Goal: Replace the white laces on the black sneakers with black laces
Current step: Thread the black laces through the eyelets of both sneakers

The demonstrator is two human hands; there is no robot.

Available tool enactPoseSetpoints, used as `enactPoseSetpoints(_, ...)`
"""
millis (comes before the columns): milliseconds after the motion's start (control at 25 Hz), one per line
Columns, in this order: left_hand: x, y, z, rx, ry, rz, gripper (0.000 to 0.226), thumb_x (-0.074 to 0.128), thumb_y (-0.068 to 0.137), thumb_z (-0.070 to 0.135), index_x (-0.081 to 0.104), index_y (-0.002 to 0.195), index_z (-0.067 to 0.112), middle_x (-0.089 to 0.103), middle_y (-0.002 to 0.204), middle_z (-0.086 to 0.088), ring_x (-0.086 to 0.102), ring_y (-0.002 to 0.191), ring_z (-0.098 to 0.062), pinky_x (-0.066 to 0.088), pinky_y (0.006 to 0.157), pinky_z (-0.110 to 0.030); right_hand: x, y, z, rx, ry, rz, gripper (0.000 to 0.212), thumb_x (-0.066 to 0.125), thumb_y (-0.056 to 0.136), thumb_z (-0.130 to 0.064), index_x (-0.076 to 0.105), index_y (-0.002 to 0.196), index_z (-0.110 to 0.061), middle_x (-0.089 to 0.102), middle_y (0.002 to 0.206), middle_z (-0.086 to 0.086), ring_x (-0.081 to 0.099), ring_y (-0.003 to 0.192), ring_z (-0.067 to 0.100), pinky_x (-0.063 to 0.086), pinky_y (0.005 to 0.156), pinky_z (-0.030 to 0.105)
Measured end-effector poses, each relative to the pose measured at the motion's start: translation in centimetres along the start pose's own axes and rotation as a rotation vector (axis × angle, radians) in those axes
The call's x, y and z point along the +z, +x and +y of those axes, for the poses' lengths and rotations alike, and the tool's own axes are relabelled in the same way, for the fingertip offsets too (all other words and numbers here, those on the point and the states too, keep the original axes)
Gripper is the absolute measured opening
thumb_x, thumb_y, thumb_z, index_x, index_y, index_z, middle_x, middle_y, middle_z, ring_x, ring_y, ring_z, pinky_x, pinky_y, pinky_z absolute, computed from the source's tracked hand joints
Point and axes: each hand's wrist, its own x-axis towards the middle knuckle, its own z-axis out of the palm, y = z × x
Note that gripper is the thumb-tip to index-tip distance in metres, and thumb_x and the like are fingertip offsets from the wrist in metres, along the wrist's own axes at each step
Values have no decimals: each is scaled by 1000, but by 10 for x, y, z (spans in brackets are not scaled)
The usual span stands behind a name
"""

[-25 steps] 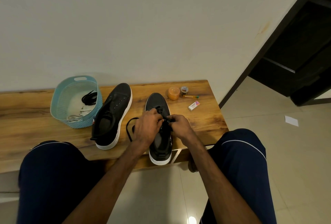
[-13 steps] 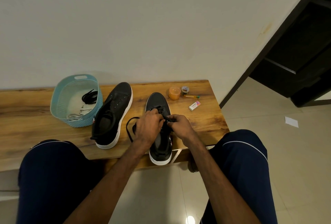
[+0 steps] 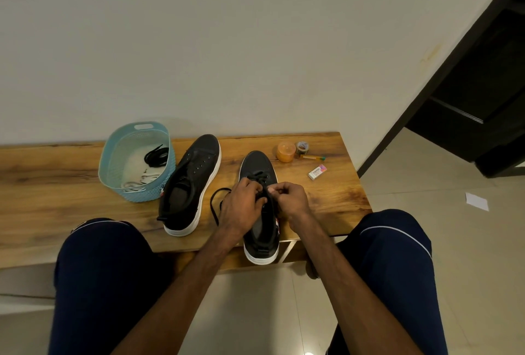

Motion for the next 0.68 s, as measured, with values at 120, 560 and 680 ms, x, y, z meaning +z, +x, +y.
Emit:
enactPoseSetpoints(120,4,-6,2,11,59,-1,48,70,87,37,50,129,23,49,126,3,51,117,-15,49,95,-33,4,1,-1,-133,-145,62,9,59,96,-12,66,92,-14,68,91,0,64,88,17,53,69,28)
enactPoseSetpoints(560,11,-19,-8,-318,-143,180,103,83,63,59,31,140,13,40,139,-8,40,130,-26,41,105,-41,-50,-5,-46,-465,-40,166,13,49,103,-22,61,101,-19,65,83,-7,54,70,5,44,66,26)
enactPoseSetpoints(680,14,-19,-10,-362,-172,165,105,82,64,60,30,141,12,39,141,-10,40,131,-27,43,104,-42,-19,-6,-14,-368,-757,-5,24,51,102,-31,65,115,-16,63,110,2,54,93,11,42,81,30)
